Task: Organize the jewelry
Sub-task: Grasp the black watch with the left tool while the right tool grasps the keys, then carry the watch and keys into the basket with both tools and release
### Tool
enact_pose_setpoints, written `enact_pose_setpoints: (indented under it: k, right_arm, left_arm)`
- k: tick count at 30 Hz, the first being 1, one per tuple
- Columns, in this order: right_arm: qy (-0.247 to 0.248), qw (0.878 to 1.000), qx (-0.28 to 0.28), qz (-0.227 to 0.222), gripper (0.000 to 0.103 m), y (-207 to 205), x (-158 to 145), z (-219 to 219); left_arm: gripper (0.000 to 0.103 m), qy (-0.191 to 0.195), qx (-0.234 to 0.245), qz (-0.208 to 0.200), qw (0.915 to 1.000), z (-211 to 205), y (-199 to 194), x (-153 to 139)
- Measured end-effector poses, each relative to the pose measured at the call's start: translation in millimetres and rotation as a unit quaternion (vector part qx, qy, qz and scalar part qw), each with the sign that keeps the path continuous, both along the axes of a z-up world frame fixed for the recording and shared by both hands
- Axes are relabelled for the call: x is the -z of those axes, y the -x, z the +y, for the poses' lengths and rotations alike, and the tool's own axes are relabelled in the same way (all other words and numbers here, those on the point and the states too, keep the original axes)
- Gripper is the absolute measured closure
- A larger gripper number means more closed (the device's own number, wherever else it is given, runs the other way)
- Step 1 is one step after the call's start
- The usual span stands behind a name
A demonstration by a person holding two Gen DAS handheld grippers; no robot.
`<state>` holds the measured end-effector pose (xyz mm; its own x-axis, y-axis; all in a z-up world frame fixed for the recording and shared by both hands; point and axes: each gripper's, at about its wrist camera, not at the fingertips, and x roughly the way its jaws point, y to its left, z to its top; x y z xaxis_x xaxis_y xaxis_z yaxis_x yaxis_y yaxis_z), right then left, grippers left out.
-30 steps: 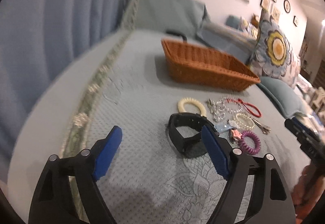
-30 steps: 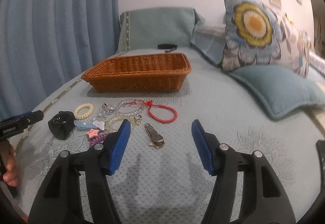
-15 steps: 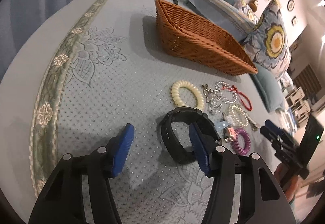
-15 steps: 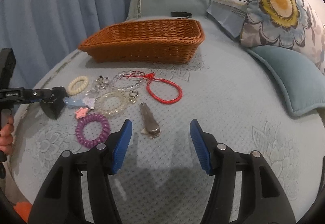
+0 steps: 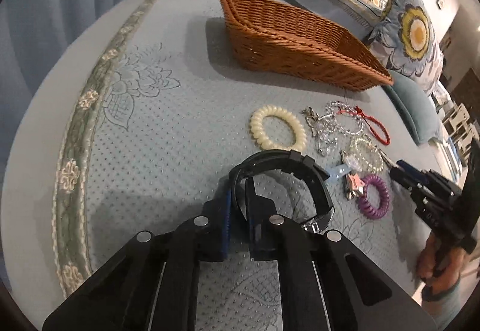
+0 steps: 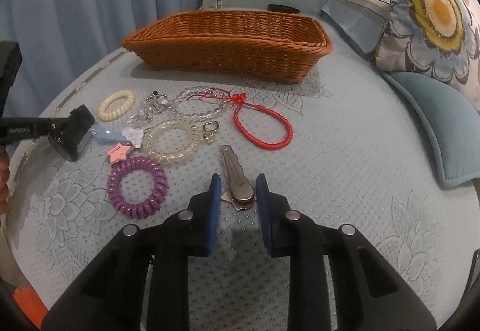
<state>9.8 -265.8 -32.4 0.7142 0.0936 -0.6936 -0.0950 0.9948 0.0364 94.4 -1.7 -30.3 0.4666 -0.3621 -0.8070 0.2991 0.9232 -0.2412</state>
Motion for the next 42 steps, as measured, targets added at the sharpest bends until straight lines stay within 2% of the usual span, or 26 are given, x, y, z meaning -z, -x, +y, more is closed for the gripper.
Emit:
enact_pose_setpoints:
  k: [4,17,25,33,34,35,38,42]
  right_arm:
    - [-0.020,1.000,-0.003,-0.006,0.082,9.8,-2.8,-5.2]
    - [-0.055,0.998,-0.003,-0.017,0.082,21.1,-8.9,-12.4]
    - [-0.045,0.999,-0.006,-0.010,0.082,24.5,-4.7,-7.7]
    - [-0.058,0.998,-0.010,-0.035,0.082,29.7,-37.1,-14.1]
    - [-0.057,0.997,-0.011,-0.040,0.084,29.9,-42.9,-14.3]
    - [-0.059,0.997,-0.014,-0.044,0.093,29.1,-49.5,-14.9]
    - [-0.053,0.997,-0.014,-0.054,0.095,23.1,-66.8,-16.1]
    - [-0.058,0.997,-0.023,-0.048,0.095,13.6,-69.2,-22.4]
  left_arm:
    - [0.100,0.038,-0.009,-0.006,0.9992,9.1,8.9,0.2]
    - [0.100,0.064,-0.016,-0.039,0.9971,8.3,28.4,-12.6]
    - [0.100,0.078,-0.019,-0.049,0.9956,9.5,34.6,-21.6]
    - [0.100,0.097,-0.020,-0.073,0.9924,10.2,37.3,-43.3]
    - [0.100,0.098,-0.019,-0.077,0.9921,9.1,36.9,-46.6]
    - [0.100,0.099,-0.017,-0.082,0.9916,7.3,35.2,-52.2]
    - [0.100,0.099,-0.012,-0.092,0.9907,0.6,30.2,-62.9]
    - [0.100,0.097,-0.004,-0.098,0.9904,-8.1,25.1,-68.1]
